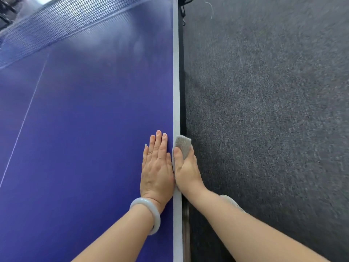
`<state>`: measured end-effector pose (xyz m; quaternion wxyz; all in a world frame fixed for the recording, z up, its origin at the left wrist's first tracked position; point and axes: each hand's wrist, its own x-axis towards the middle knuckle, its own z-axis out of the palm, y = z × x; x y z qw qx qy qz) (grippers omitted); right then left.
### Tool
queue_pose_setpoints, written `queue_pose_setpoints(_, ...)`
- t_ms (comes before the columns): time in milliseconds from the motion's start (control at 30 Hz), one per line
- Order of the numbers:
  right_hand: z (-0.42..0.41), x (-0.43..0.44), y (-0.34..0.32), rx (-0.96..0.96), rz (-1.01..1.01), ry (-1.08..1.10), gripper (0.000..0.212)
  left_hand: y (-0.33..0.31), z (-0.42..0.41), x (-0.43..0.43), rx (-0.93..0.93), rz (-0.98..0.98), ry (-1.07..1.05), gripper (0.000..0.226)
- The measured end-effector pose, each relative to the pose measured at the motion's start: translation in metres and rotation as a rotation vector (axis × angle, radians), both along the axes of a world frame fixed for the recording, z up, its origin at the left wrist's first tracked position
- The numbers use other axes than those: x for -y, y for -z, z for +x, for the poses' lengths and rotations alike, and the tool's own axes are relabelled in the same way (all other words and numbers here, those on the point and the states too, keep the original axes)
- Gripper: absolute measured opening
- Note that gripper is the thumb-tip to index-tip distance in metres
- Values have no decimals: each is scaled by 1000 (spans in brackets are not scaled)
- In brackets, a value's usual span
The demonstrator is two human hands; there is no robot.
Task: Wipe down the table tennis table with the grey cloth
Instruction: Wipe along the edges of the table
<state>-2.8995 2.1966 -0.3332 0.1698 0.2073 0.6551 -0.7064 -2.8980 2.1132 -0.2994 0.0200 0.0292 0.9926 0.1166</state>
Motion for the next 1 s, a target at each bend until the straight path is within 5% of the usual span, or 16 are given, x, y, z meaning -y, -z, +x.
queue_pose_setpoints(200, -84, -12, -1, -26, -87, 47, 68, 2, -1, 4, -4, 30, 20, 51)
queue_pose_setpoints(533, 112, 17, 19, -263, -345, 106, 67, 9, -1, 8, -67, 86, 9, 49)
queue_pose_setpoints(800, -7, 2, 24, -257, -376, 210, 50, 7, -2, 7, -57, 76, 7, 48)
queue_pose_setpoints(1000, 153, 22, 24, -327, -374, 135, 65, 7, -1, 7, -59, 80, 10, 48)
